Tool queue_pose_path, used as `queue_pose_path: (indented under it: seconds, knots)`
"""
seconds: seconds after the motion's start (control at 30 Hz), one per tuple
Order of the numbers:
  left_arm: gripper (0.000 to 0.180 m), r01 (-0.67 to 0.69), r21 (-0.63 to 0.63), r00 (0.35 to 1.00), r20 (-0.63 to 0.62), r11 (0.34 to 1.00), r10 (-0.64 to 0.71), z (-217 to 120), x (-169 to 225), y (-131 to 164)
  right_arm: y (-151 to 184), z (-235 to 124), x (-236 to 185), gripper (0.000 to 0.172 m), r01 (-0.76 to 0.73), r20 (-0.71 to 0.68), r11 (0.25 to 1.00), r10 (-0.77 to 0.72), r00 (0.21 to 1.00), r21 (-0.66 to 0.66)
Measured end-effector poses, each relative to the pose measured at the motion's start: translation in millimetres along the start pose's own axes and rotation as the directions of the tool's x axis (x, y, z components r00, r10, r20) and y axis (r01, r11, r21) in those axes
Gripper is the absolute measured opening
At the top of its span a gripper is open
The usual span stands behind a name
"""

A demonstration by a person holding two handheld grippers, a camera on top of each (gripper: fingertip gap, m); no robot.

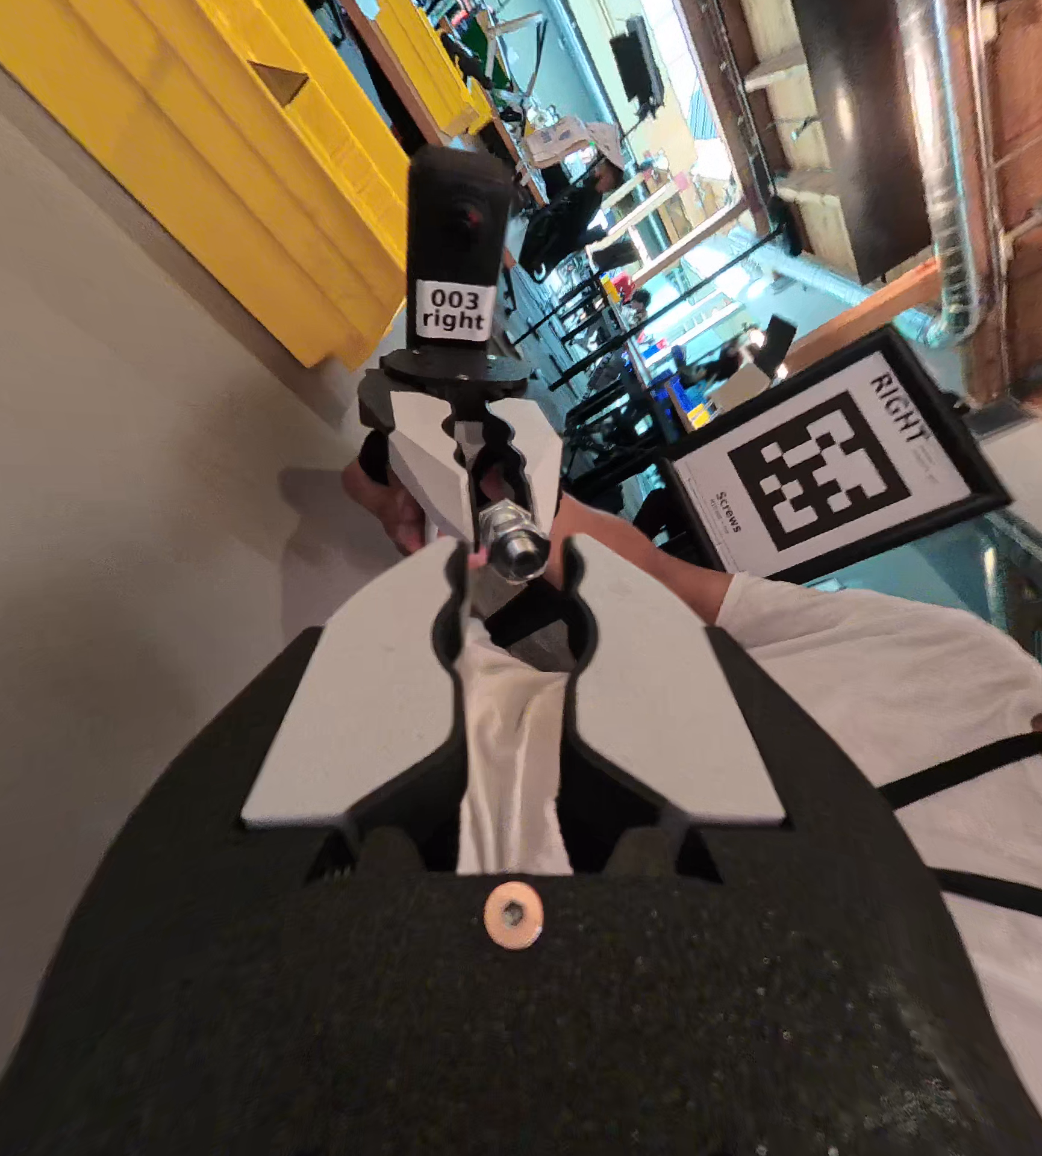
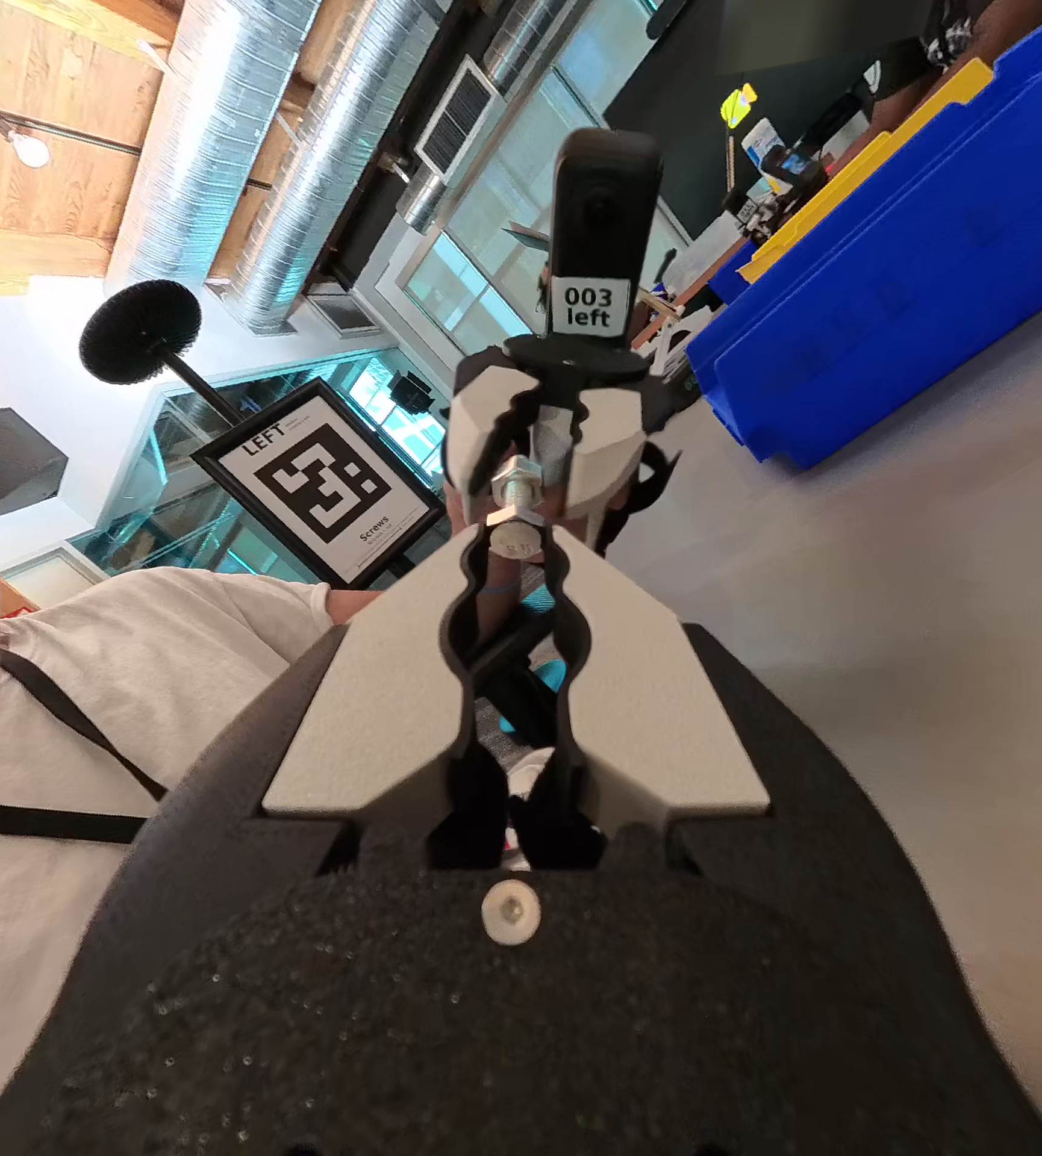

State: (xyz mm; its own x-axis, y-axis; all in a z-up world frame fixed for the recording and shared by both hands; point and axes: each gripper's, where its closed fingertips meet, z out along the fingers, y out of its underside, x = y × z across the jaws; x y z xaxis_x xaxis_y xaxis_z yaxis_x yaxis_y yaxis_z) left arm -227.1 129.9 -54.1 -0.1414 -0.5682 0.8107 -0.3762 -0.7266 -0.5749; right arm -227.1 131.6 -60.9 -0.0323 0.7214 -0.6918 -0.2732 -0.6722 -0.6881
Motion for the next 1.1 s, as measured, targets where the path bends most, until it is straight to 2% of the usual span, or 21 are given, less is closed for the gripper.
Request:
queue_pose_path:
  seconds: [0.07,0.1,0.17,0.23,0.3,0.37,0.4,0.43,0.5,0.67,0.77,0.83,0.87,0.9,1.0,1.03,1.1]
  knots:
    - [0.061,-0.104,-0.036,0.993,0.046,0.994,0.105,1.8,-2.3,0.5,-0.6,-0.3,-0.6,0.016,0.002,0.002,1.000,-0.002,1.000,0.003]
    - [0.071,-0.188,-0.056,0.977,0.088,0.981,0.192,2.2,-5.6,0.0,-0.9,-0.7,-0.2,0.016,0.000,0.001,1.000,0.000,1.000,0.004]
    - [0.078,-0.409,-0.089,0.896,0.149,0.908,0.419,1.4,-9.9,-3.2,-1.9,-1.3,-0.7,0.017,-0.020,0.012,1.000,0.020,1.000,0.010]
    - [0.077,-0.637,-0.112,0.745,0.166,0.763,0.646,0.0,-9.7,-6.1,-3.0,-2.0,-1.1,0.016,-0.040,0.024,0.999,0.040,0.999,0.016]
    - [0.067,-0.822,-0.117,0.542,0.135,0.557,0.829,-1.0,-1.8,-4.9,-2.3,-2.3,-1.5,0.016,-0.057,0.033,0.998,0.056,0.998,0.014]
    - [0.059,-0.925,-0.129,0.345,0.107,0.357,0.932,-0.6,5.1,-0.2,-1.4,-1.9,-1.6,0.016,-0.065,0.038,0.998,0.065,0.997,0.008]
    - [0.056,-0.949,-0.139,0.272,0.095,0.283,0.958,-0.1,6.8,2.9,-0.9,-1.6,-1.8,0.016,-0.068,0.041,0.998,0.068,0.997,0.006]
    - [0.049,-0.961,-0.150,0.225,0.075,0.234,0.972,0.7,7.9,6.9,-0.1,-0.9,-2.2,0.017,-0.071,0.044,0.997,0.071,0.997,0.002]
    - [0.041,-0.967,-0.158,0.191,0.057,0.197,0.980,1.8,8.8,10.5,1.8,0.3,-3.0,0.016,-0.074,0.049,0.997,0.074,0.996,-0.007]
    - [0.019,-0.957,-0.178,0.218,0.084,0.230,0.972,0.0,1.2,7.5,6.0,2.9,-4.3,0.017,-0.070,0.053,0.997,0.072,0.996,-0.029]
    - [0.019,-0.948,-0.206,0.222,0.116,0.242,0.968,-0.6,-2.9,4.3,3.8,1.9,-0.6,0.016,-0.081,0.038,0.997,0.081,0.996,-0.014]
    - [0.019,-0.929,-0.232,0.257,0.158,0.289,0.953,0.3,-4.9,1.6,1.0,-0.1,0.9,0.016,-0.085,0.033,0.996,0.085,0.996,0.000]
    - [0.019,-0.907,-0.239,0.310,0.184,0.348,0.933,1.1,-5.4,0.1,-0.1,-1.2,1.1,0.016,-0.080,0.030,0.997,0.080,0.996,0.004]
    - [0.019,-0.868,-0.240,0.391,0.209,0.435,0.896,1.8,-6.0,-0.8,-0.7,-2.1,1.6,0.016,-0.074,0.025,0.997,0.074,0.997,0.006]
    - [0.018,-0.629,-0.206,0.704,0.259,0.750,0.661,2.8,-7.1,-1.4,-0.9,-2.9,3.0,0.016,-0.049,0.007,0.999,0.048,0.999,0.005]
    - [0.019,-0.527,-0.186,0.790,0.254,0.829,0.558,2.5,-6.7,-0.6,0.0,-2.3,3.1,0.017,-0.041,0.004,0.999,0.041,0.999,0.000]
    - [0.018,-0.341,-0.141,0.905,0.218,0.929,0.365,1.4,-5.8,1.1,1.8,-0.4,3.4,0.017,-0.029,-0.006,1.000,0.029,1.000,-0.008]
